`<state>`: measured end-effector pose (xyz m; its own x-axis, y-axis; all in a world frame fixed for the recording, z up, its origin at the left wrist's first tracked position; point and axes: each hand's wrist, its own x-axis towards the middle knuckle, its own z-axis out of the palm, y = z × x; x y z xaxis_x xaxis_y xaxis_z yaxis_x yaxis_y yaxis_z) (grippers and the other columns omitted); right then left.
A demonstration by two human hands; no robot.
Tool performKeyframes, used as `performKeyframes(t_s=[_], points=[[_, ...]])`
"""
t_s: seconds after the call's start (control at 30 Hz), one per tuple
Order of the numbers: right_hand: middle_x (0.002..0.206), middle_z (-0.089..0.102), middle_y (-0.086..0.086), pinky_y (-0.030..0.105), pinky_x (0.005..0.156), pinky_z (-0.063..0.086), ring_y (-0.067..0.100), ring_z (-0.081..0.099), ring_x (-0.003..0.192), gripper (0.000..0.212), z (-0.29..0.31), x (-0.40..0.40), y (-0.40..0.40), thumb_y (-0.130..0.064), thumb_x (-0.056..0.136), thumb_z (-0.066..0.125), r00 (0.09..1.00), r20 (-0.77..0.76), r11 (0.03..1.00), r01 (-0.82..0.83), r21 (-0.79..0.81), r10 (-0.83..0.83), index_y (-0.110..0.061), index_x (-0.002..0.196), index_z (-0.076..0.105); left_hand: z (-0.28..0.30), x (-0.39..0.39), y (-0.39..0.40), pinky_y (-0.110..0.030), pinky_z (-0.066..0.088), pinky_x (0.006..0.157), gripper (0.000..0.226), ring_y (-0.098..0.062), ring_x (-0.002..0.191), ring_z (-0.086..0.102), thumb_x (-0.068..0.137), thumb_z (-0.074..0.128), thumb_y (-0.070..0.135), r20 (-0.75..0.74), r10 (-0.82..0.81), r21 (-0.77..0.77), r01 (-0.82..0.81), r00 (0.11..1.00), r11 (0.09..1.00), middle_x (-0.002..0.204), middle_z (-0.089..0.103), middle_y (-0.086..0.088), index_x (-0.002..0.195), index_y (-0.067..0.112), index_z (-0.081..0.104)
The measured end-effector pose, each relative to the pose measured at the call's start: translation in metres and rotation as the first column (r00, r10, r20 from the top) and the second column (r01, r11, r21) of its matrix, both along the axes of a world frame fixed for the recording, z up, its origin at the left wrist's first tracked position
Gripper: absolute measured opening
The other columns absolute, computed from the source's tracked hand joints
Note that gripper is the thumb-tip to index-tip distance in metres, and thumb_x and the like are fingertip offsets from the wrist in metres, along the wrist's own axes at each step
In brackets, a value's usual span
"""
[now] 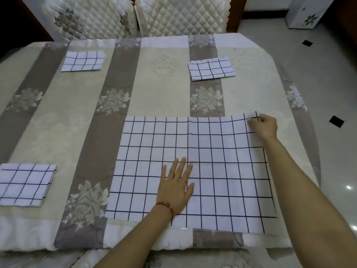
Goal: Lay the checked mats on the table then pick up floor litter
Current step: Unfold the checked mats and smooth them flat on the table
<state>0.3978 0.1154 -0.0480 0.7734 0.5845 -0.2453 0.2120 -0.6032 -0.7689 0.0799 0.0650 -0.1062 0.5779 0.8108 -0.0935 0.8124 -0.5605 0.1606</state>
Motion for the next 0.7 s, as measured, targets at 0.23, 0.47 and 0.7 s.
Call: performKeyframes(t_s=[0.23,0.47,0.7], points=[[0.137,0.047,0.016,0.045,0.106,0.030,0.033,0.041,0.128,0.042,0.003,-0.064,-0.012,-0.017,0.090,0.051,0.868,0.460,0.981,-0.191,-0.031,0.184,-0.005,0.130,0.047,0.004,0.001,0.000,-0.041,0.001,0.112,0.058,-0.018,0.138,0.018,0.093,0.004,0.049,-0.019,0.004,-0.011,-0.004,1.000,1.000,0.149,0.036,0.000,0.144,0.028,0.019],[0.156,0.020,0.003,0.040,0.117,0.003,0.020,0.012,0.145,0.060,-0.042,-0.171,-0.041,-0.042,0.091,0.009,0.505,0.393,0.630,-0.703,-0.330,0.769,-0.020,0.144,0.027,0.001,0.003,-0.001,-0.043,0.002,0.111,0.060,-0.021,0.138,0.017,0.092,0.004,0.050,-0.039,0.023,-0.004,-0.023,0.999,1.000,0.150,0.034,-0.003,0.144,0.025,0.020],[0.158,0.000,0.008,0.049,0.118,-0.002,0.024,-0.003,0.146,0.055,-0.038,-0.101,-0.055,-0.036,0.098,0.022,0.862,0.389,0.889,-0.137,-0.438,0.324,-0.015,0.148,0.009,0.001,0.002,-0.001,-0.041,0.000,0.111,0.064,-0.020,0.139,0.014,0.092,0.007,0.050,-0.039,0.030,-0.007,-0.030,0.999,1.000,0.151,0.032,-0.005,0.144,0.015,0.021]])
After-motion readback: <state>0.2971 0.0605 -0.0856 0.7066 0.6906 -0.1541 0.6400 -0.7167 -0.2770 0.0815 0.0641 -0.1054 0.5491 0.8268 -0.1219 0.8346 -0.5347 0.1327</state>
